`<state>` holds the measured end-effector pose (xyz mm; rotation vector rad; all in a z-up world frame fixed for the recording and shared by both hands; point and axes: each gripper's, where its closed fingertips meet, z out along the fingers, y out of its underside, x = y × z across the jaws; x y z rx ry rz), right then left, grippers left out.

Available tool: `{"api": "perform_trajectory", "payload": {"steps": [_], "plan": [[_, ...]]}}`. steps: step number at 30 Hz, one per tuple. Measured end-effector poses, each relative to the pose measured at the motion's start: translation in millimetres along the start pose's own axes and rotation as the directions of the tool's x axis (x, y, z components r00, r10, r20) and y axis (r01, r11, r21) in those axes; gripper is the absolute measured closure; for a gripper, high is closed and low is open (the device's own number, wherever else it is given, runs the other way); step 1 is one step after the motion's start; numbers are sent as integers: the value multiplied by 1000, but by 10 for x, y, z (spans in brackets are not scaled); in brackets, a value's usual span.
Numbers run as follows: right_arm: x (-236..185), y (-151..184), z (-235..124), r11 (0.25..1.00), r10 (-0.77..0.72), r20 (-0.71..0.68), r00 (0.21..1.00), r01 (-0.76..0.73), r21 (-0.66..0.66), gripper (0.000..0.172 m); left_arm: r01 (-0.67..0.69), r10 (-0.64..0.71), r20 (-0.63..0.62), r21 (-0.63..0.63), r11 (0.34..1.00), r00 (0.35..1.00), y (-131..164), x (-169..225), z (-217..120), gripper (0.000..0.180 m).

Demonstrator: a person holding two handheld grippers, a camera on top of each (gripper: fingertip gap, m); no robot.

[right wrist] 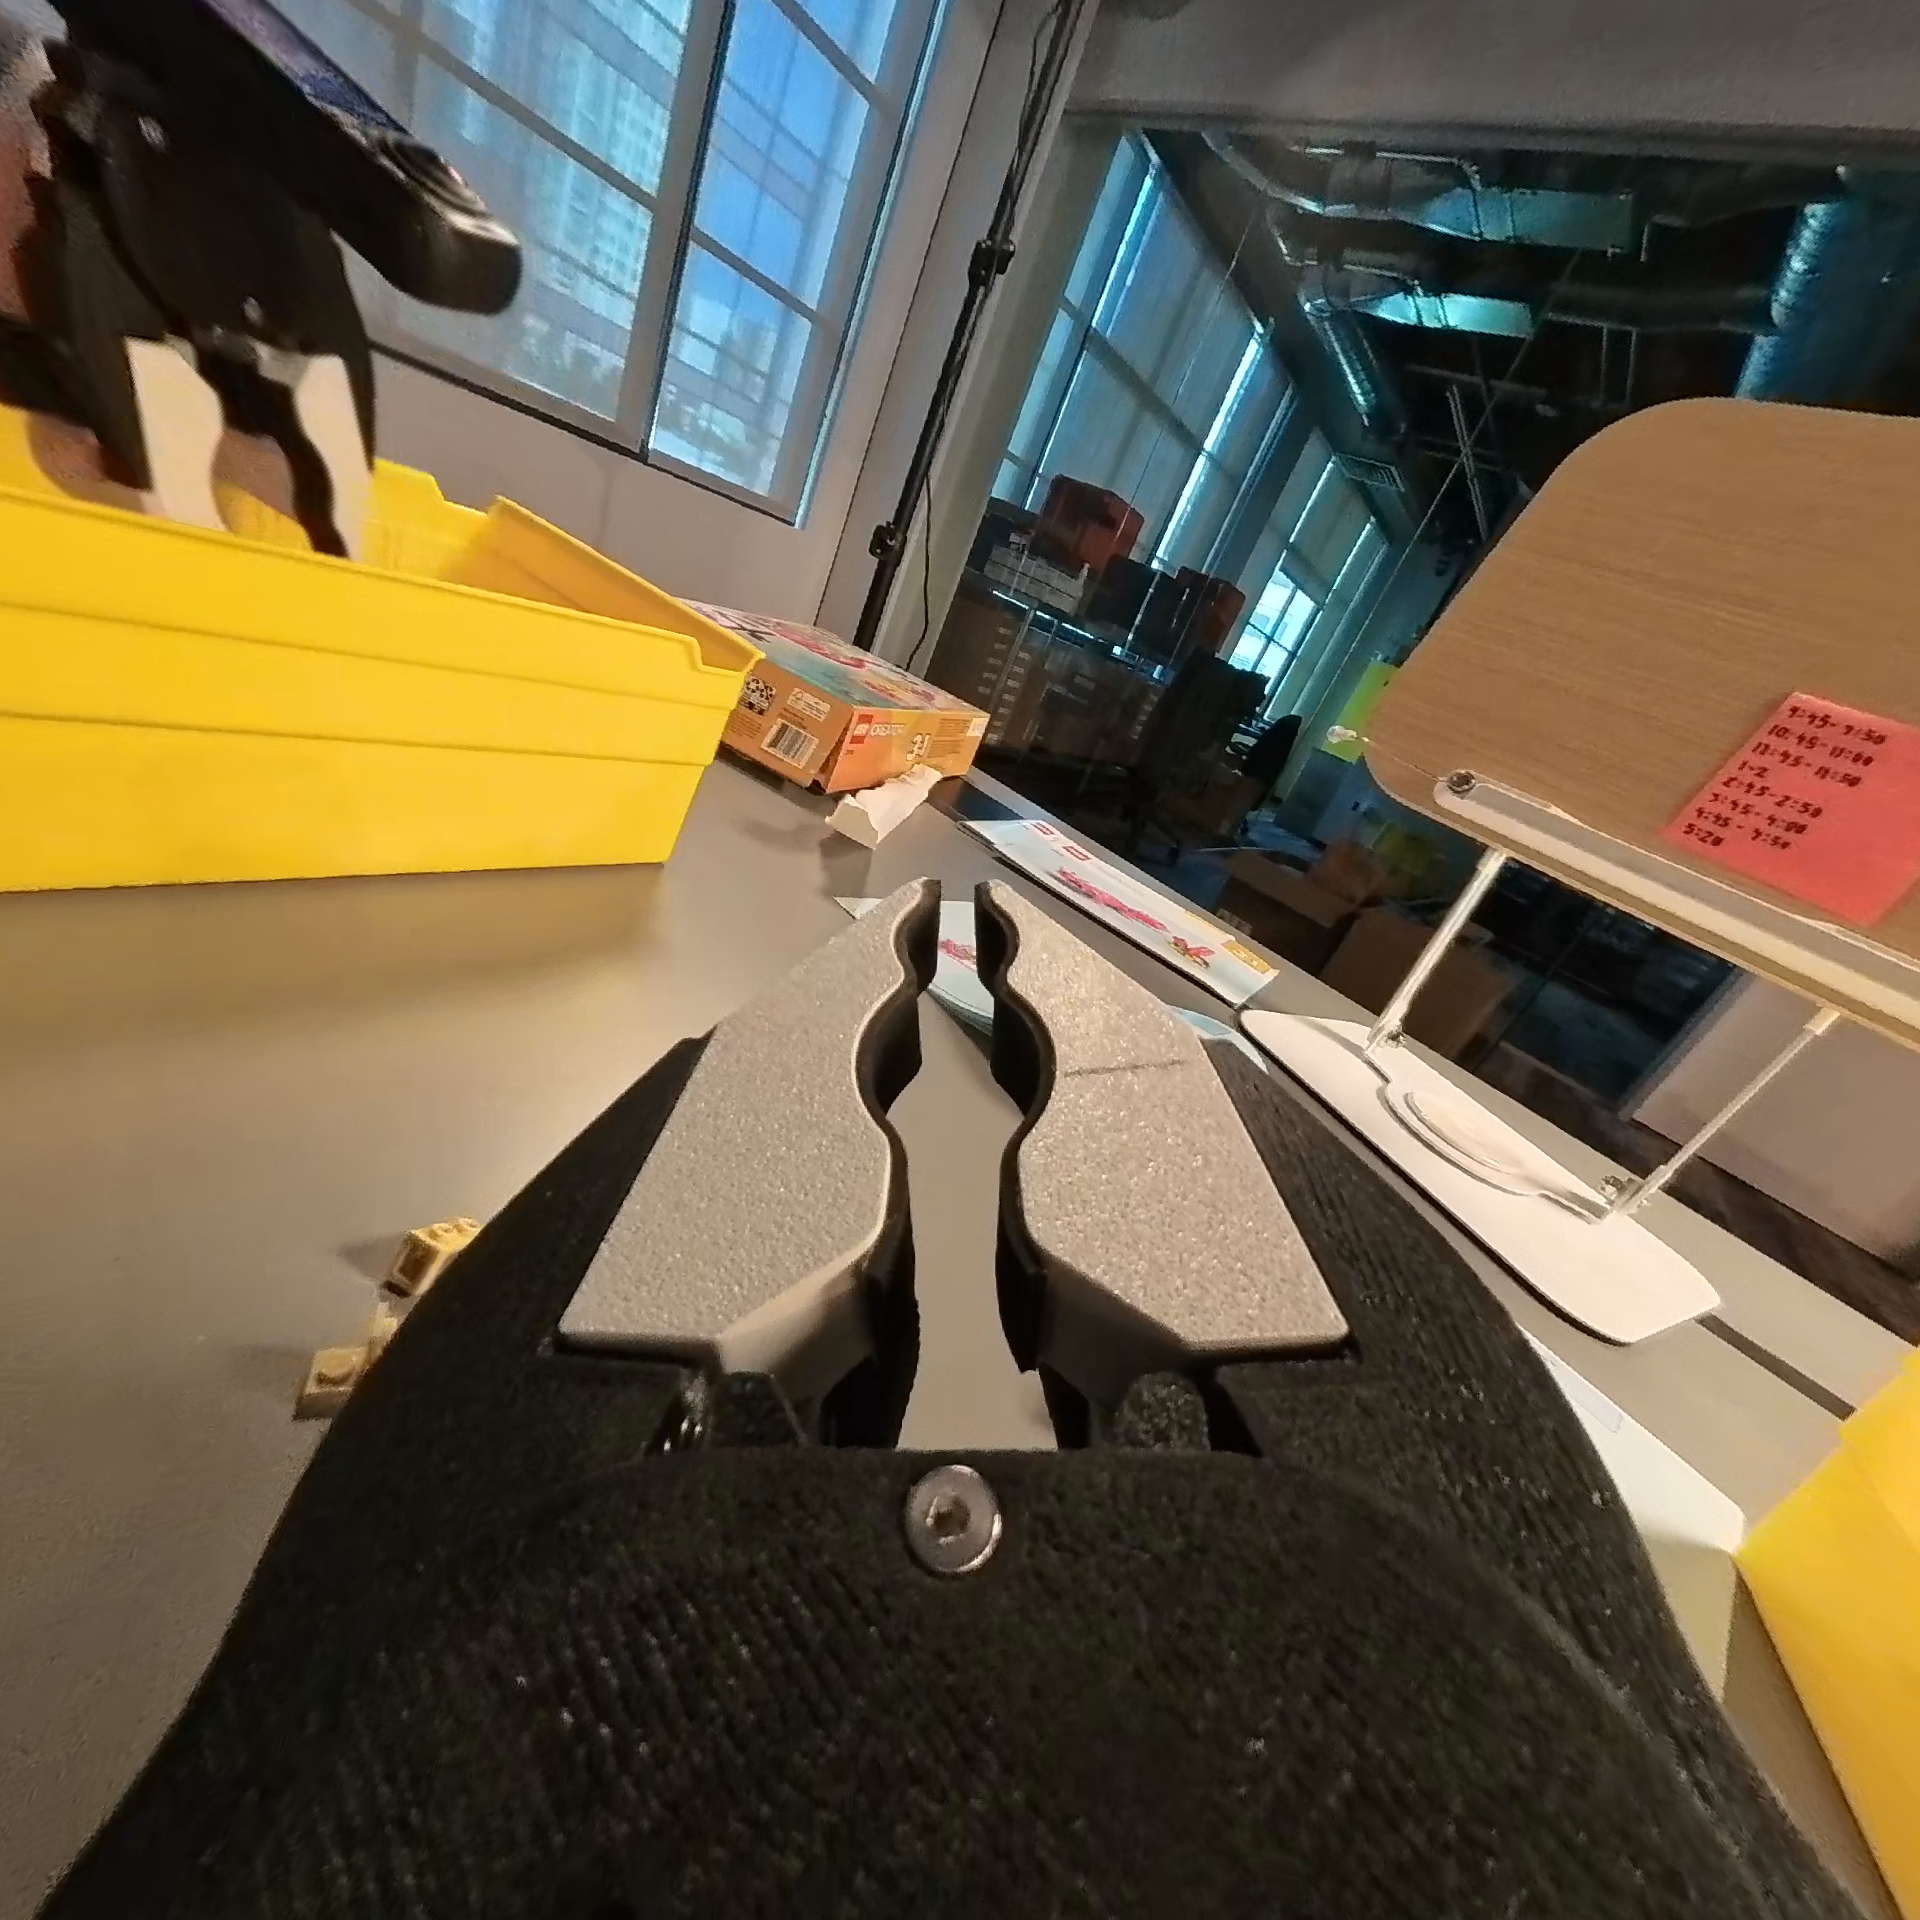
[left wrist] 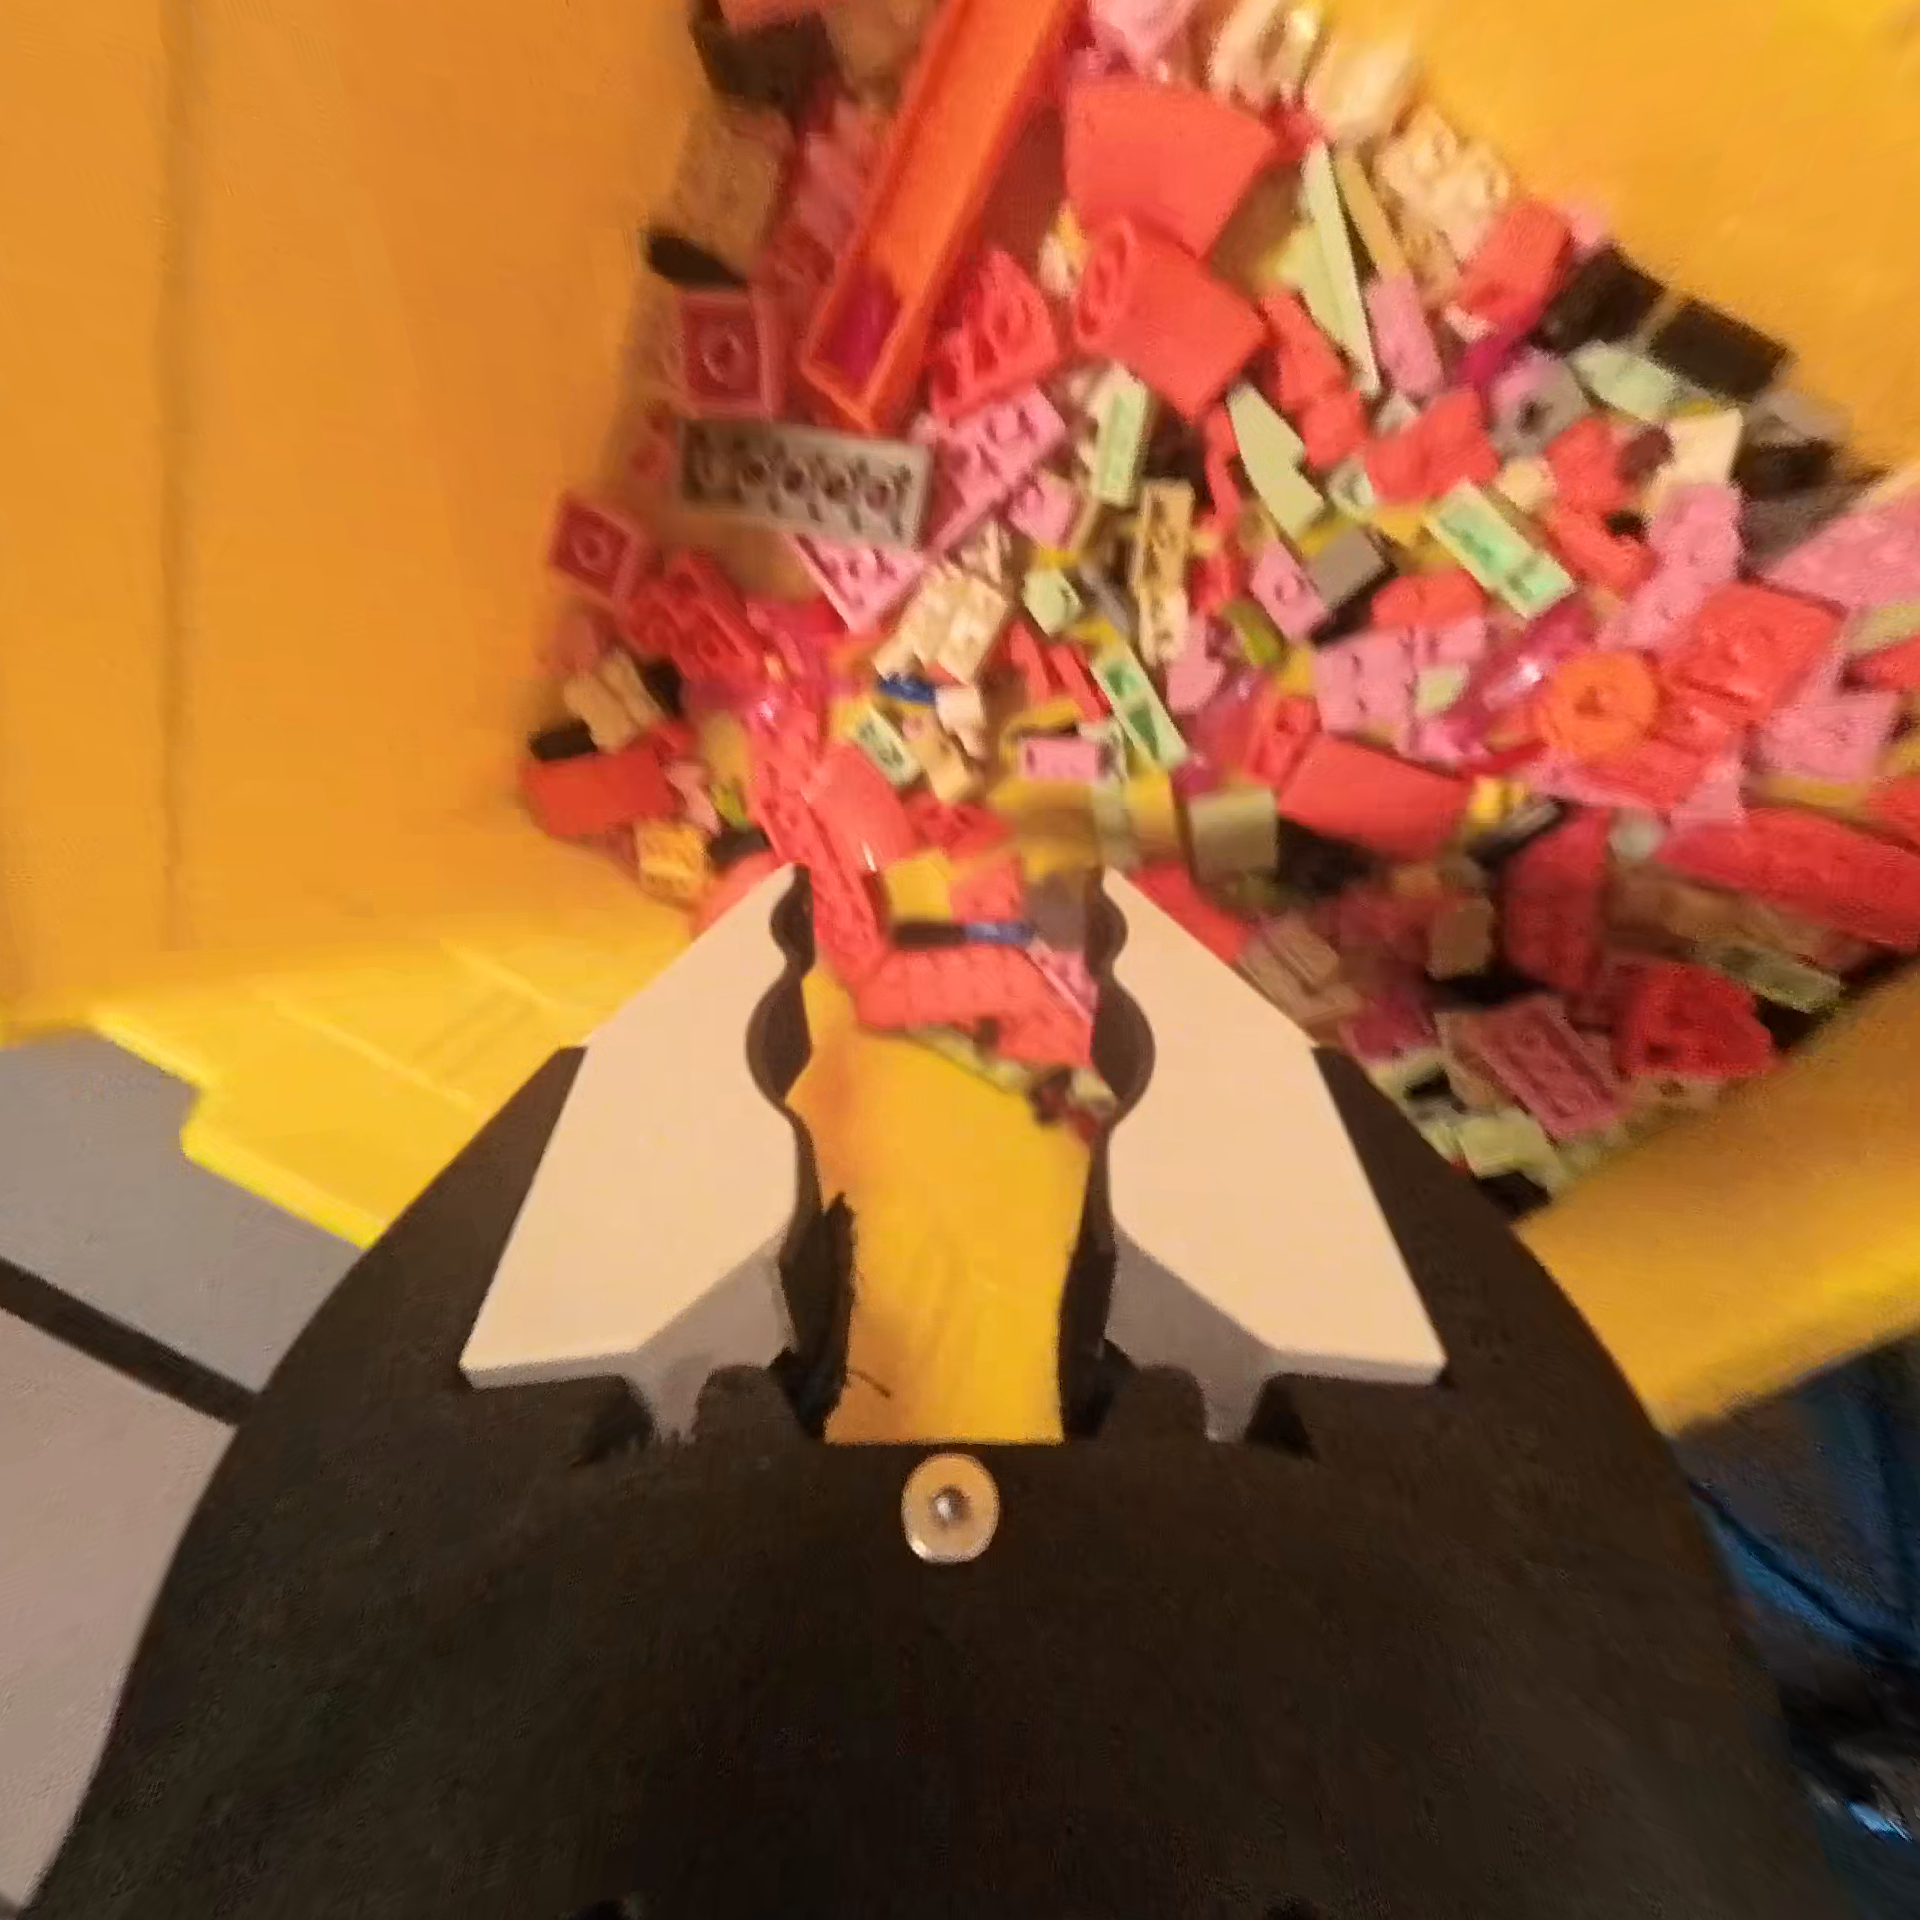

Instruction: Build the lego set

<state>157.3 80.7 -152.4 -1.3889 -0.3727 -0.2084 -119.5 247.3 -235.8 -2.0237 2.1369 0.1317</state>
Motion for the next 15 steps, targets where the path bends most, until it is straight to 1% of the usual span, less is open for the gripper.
{"api": "perform_trajectory", "payload": {"steps": [2,4,6,7,10,12,15], "plan": [[-16,-5,1,1000,-8,5,1000,8,1,167,14,-17,-48,-77,997,999,172,151,-75,121],[-27,-13,-1,1000,-15,8,1000,15,3,167,-4,-7,-92,-110,994,996,276,325,-137,117],[-33,-19,-2,1000,-21,10,1000,21,5,167,-25,5,-150,-131,991,989,349,517,-178,108],[-37,-21,-2,1000,-23,11,1000,23,5,167,-39,15,-165,-142,989,986,384,583,-187,107],[-36,-15,2,1000,-25,11,1000,25,3,167,-87,56,-153,-206,975,987,515,671,-171,107],[-30,-13,3,1000,-23,10,1000,23,3,167,-122,82,-166,-245,962,983,597,727,-153,102],[-25,-11,5,1000,-23,9,1000,23,3,167,-154,103,-197,-263,952,975,653,786,-130,98]]}}
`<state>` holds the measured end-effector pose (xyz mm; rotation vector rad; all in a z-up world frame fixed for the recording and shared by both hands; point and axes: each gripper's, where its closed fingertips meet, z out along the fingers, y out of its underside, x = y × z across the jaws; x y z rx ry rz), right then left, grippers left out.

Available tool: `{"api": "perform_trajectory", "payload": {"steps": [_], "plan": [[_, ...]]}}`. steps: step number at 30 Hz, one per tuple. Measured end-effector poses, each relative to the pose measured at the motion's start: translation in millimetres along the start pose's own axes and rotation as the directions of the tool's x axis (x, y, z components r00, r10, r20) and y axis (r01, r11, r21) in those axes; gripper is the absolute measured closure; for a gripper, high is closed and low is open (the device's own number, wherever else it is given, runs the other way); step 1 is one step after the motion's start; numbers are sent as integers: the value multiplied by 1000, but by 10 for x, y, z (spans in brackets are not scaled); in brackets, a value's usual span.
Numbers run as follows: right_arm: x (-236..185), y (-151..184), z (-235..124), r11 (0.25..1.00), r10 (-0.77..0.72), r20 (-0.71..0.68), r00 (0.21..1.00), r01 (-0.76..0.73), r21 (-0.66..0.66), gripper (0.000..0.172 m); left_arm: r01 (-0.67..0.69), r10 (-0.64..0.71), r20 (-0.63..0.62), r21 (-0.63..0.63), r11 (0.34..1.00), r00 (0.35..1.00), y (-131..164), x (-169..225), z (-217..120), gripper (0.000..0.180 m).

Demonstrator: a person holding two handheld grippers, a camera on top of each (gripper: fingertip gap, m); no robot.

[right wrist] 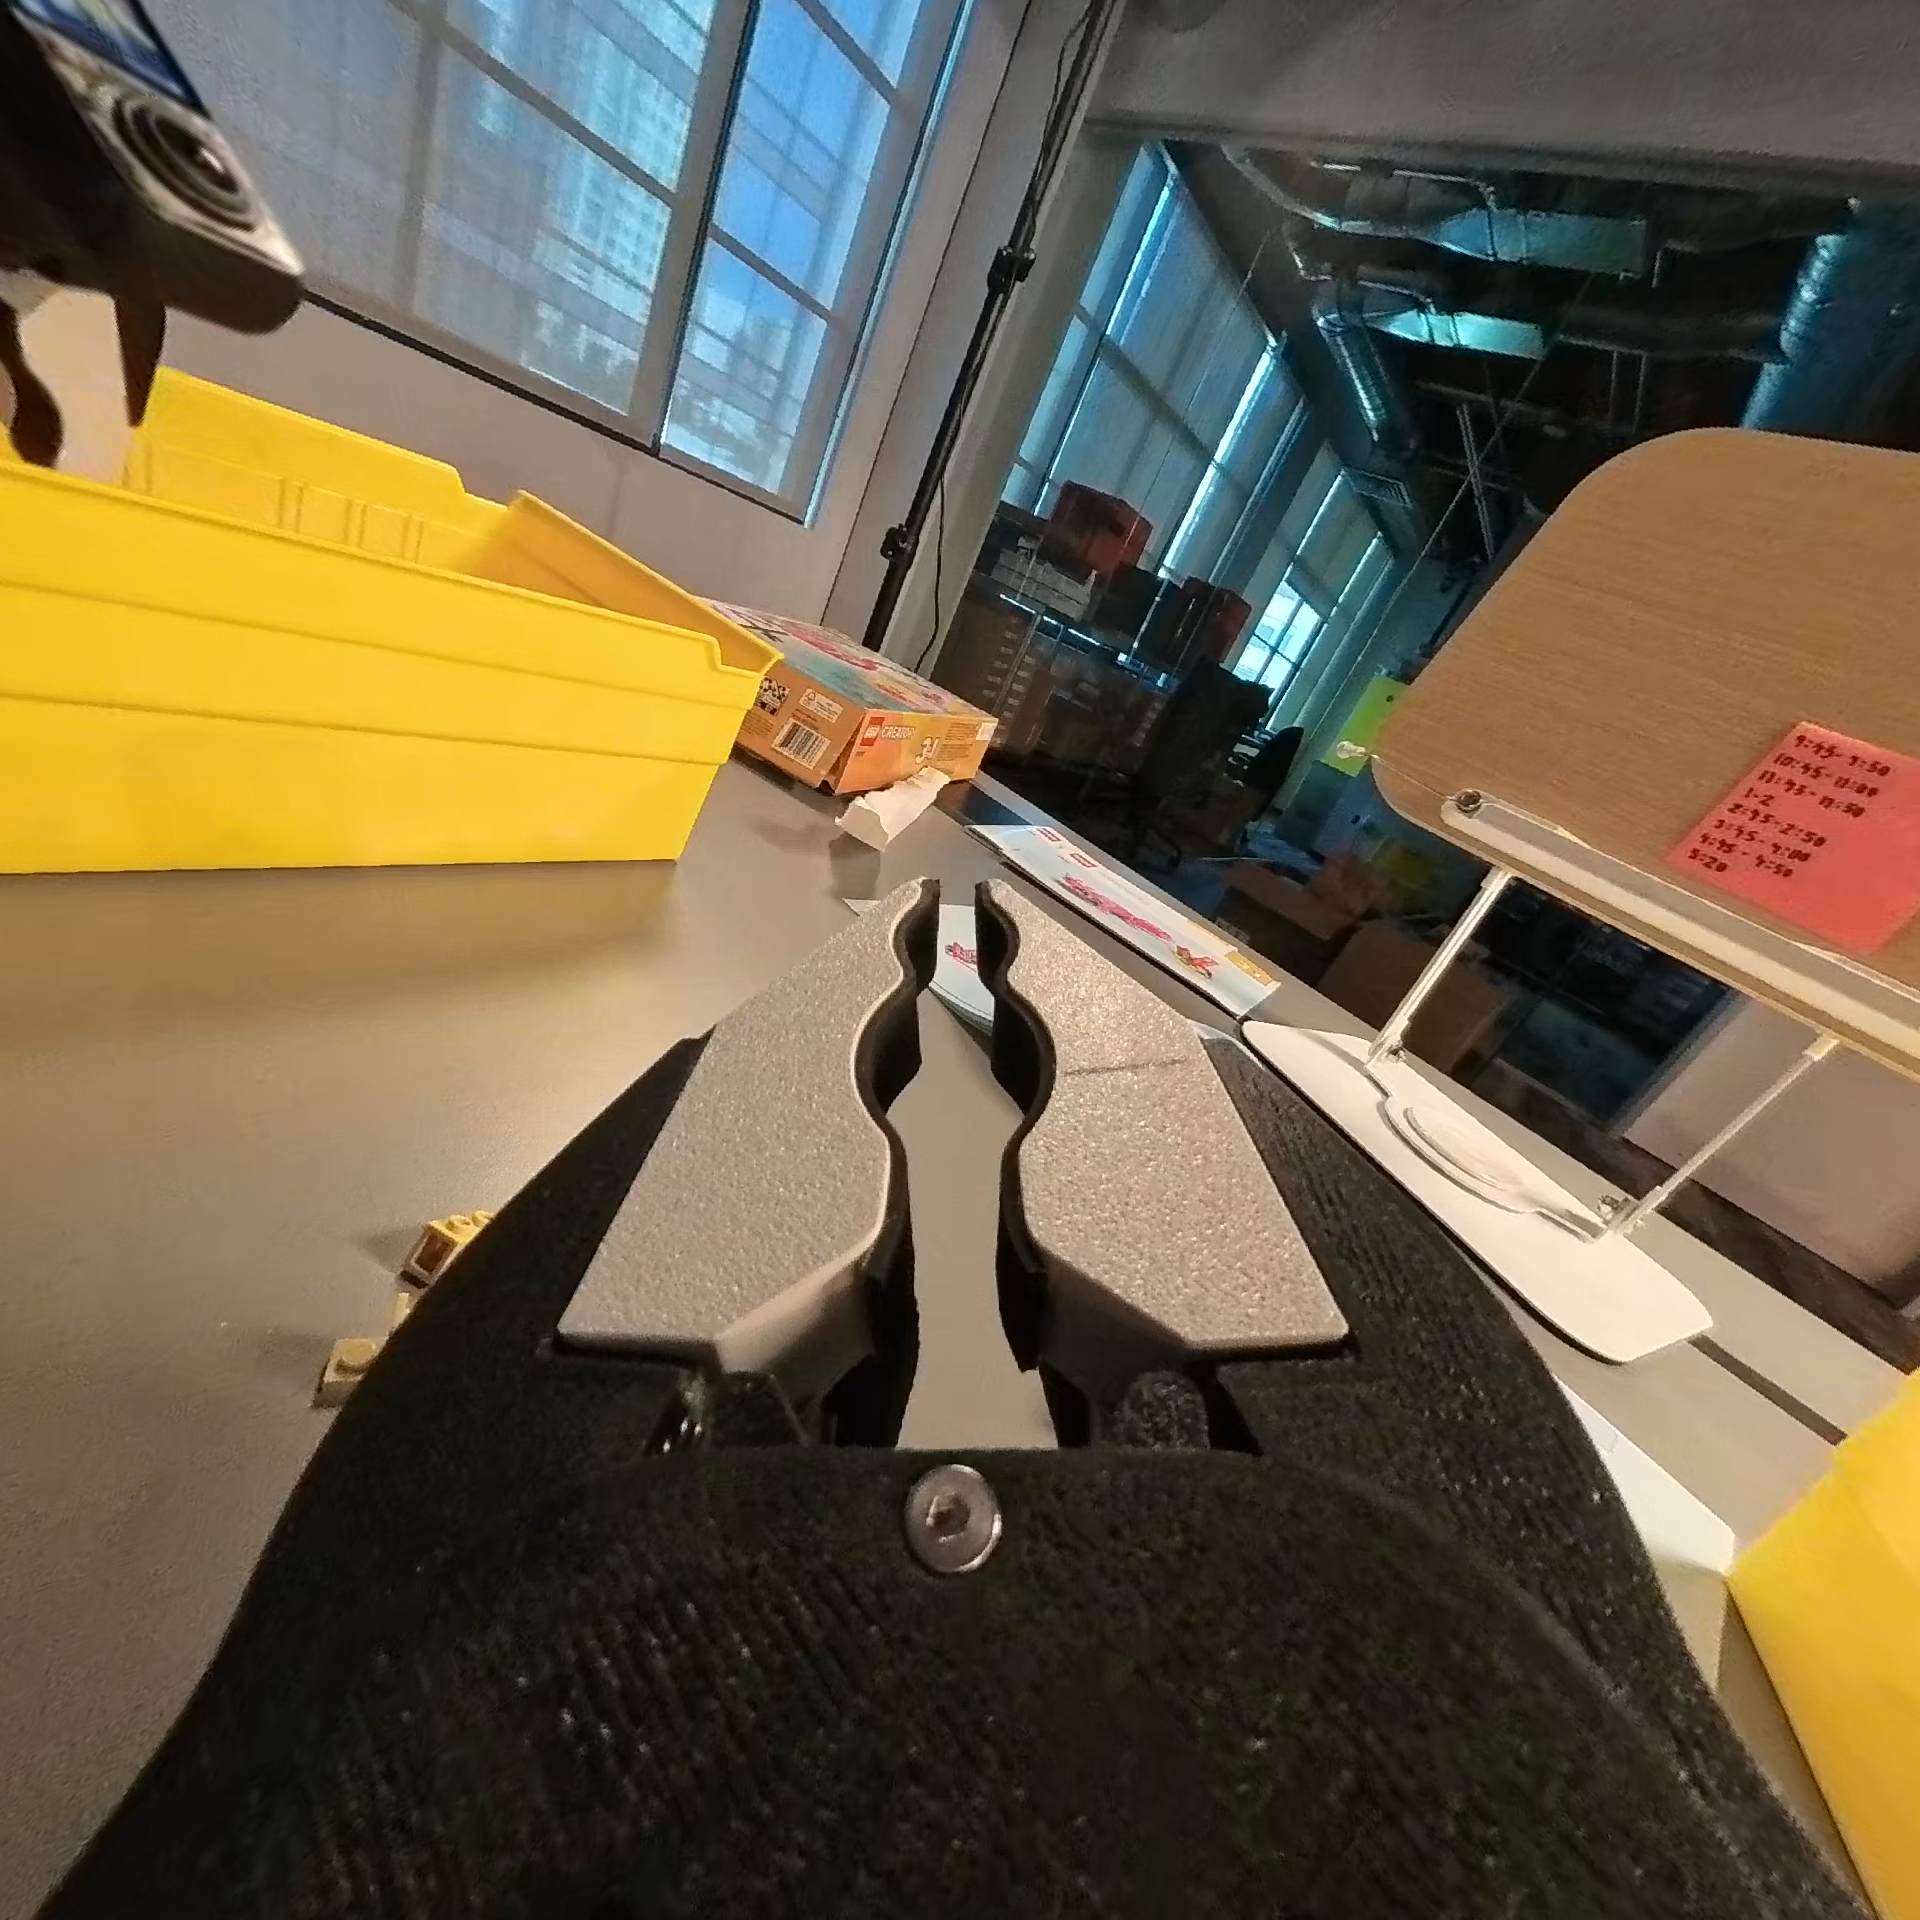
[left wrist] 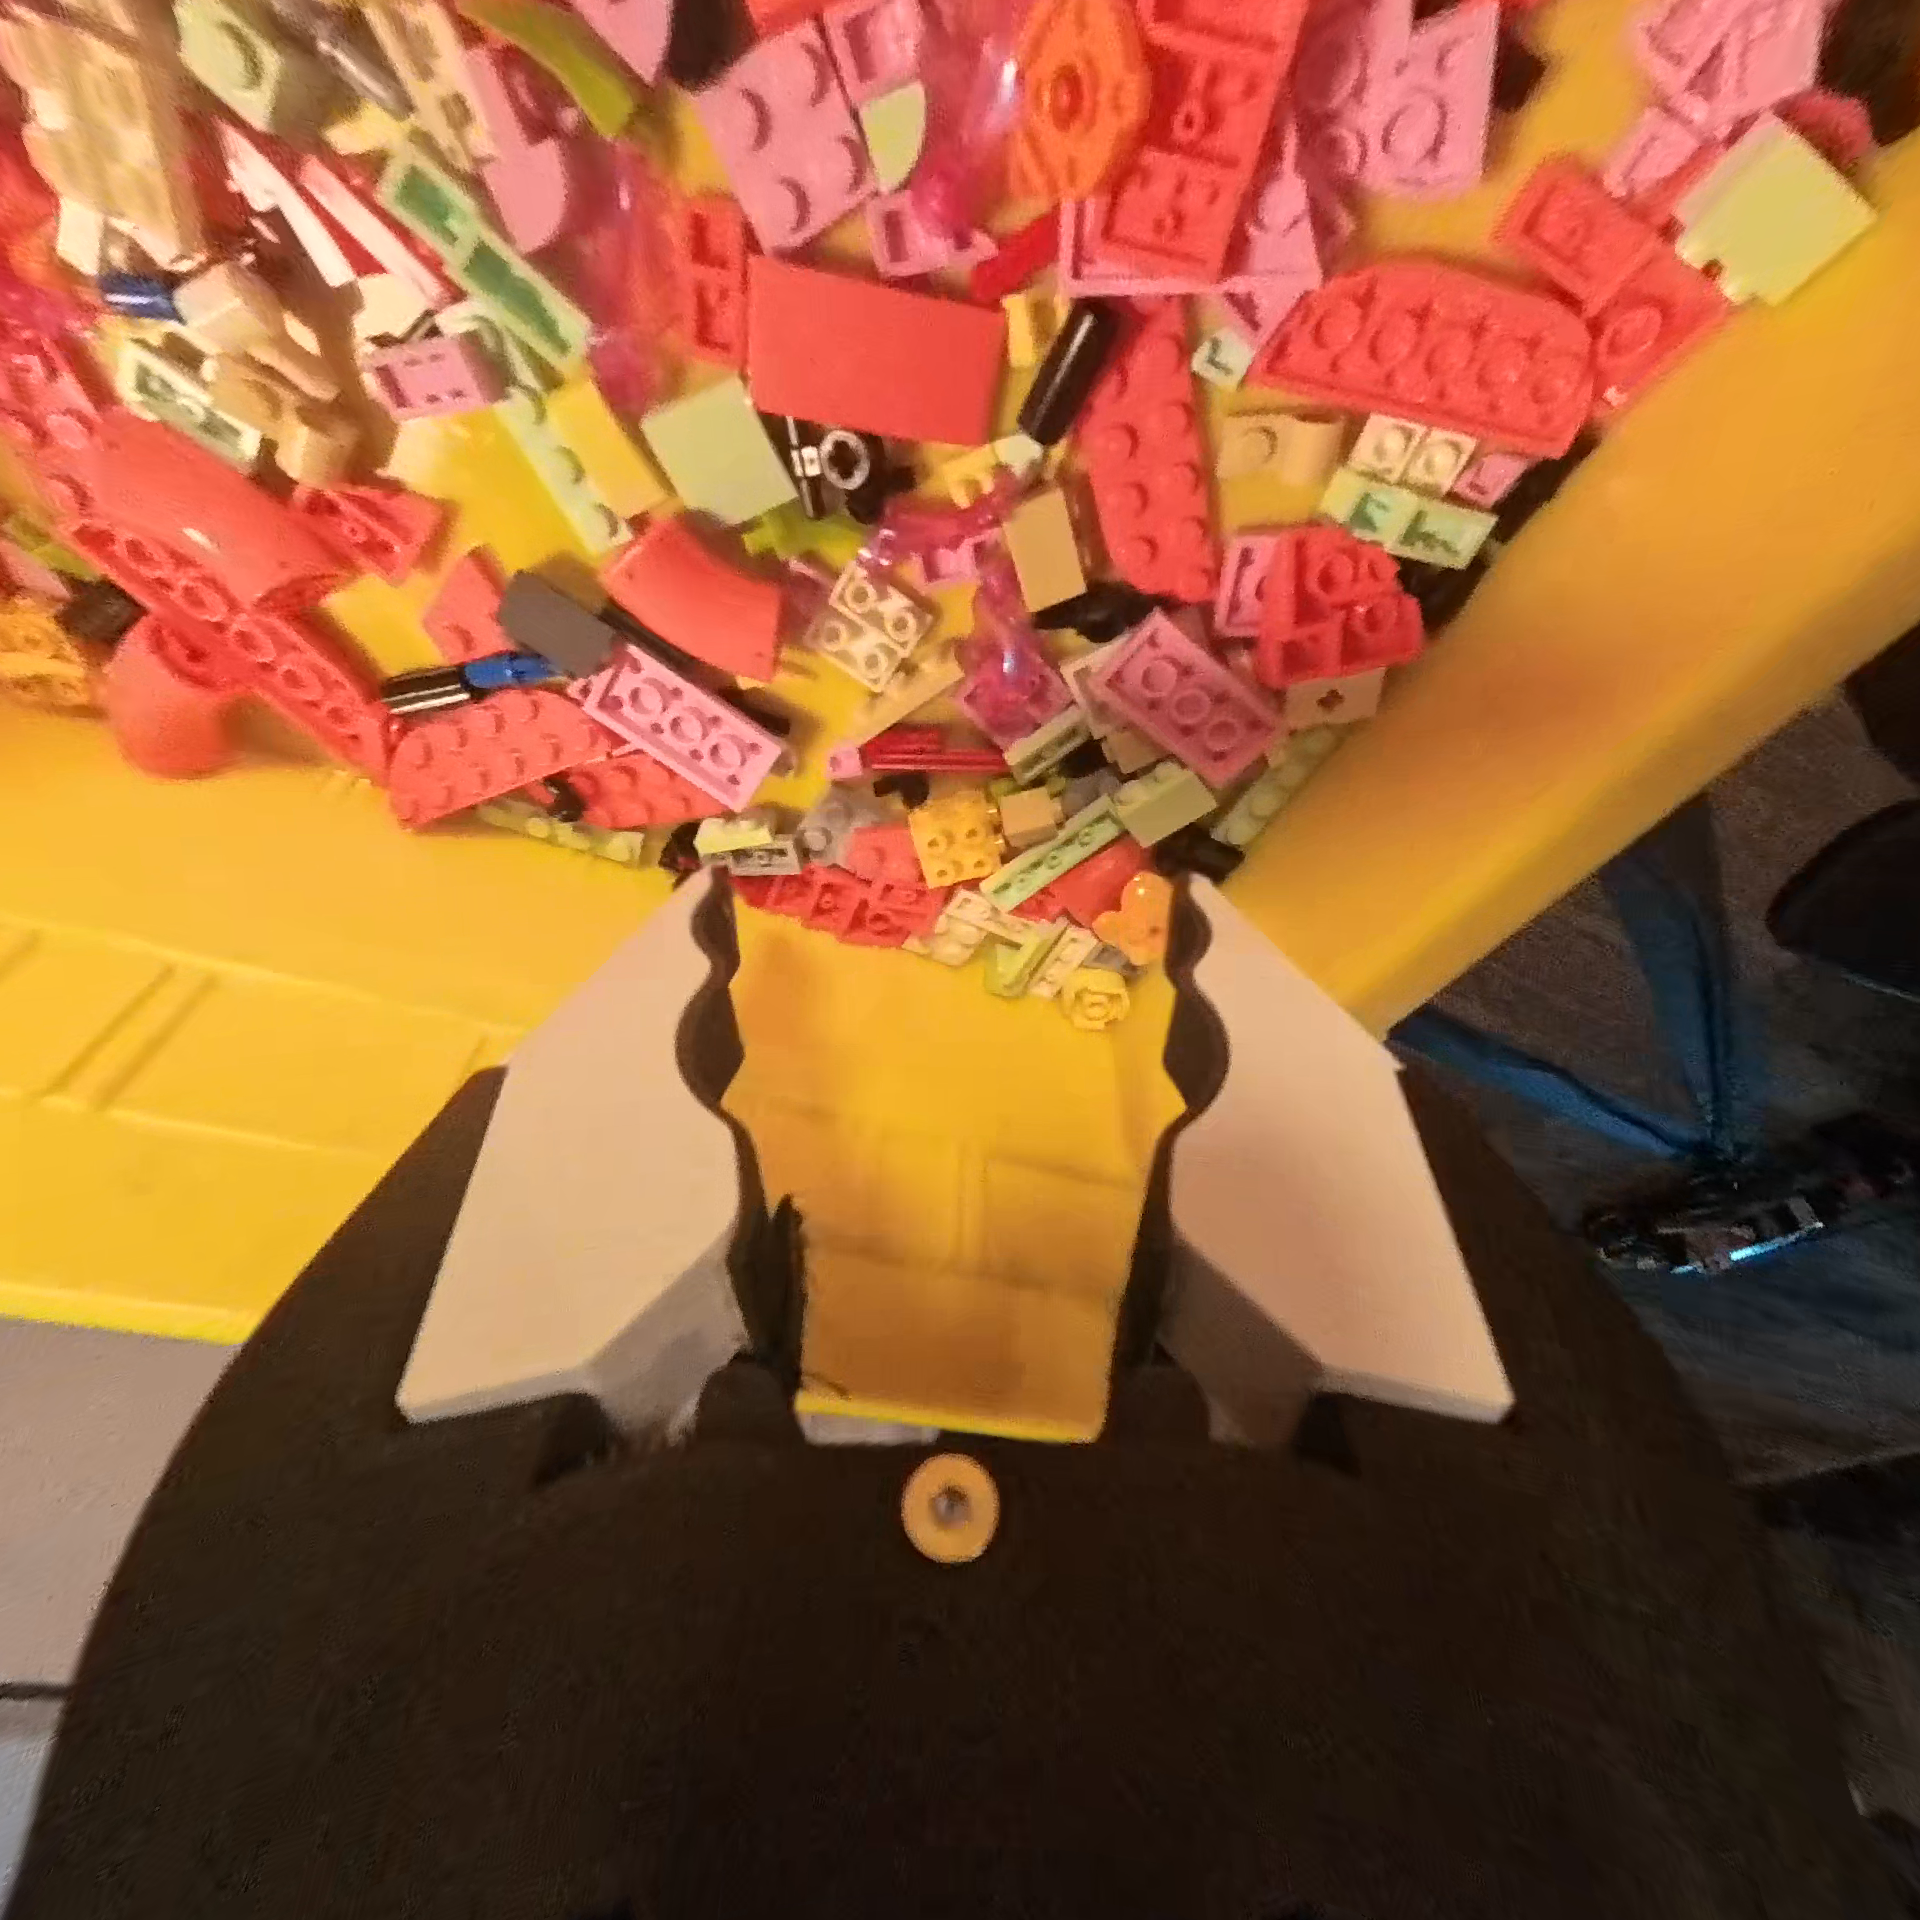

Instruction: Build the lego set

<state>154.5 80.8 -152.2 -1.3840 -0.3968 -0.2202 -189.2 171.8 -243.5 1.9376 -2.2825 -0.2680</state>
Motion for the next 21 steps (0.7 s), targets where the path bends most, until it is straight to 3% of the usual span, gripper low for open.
{"api": "perform_trajectory", "payload": {"steps": [4,6,10,15,17,21], "plan": [[1,2,3,1000,-3,1,1000,3,-1,167,-16,16,17,8,1000,1000,-71,-15,99,99],[4,4,4,1000,-2,0,1000,2,-1,167,-29,29,23,20,999,999,-127,-29,95,90],[4,5,5,1000,-1,1,1000,1,-1,167,-19,8,77,141,990,997,-372,-150,10,96],[10,7,6,1000,1,-1,1000,-1,-1,167,-43,-3,277,157,987,961,-485,-510,19,105],[10,7,6,1000,1,-1,1000,-1,-1,167,-36,-21,290,190,981,957,-519,-555,-25,105],[-2,-5,3,1000,-1,1,1000,1,2,167,-35,13,71,323,946,997,-586,-234,-197,103]]}}
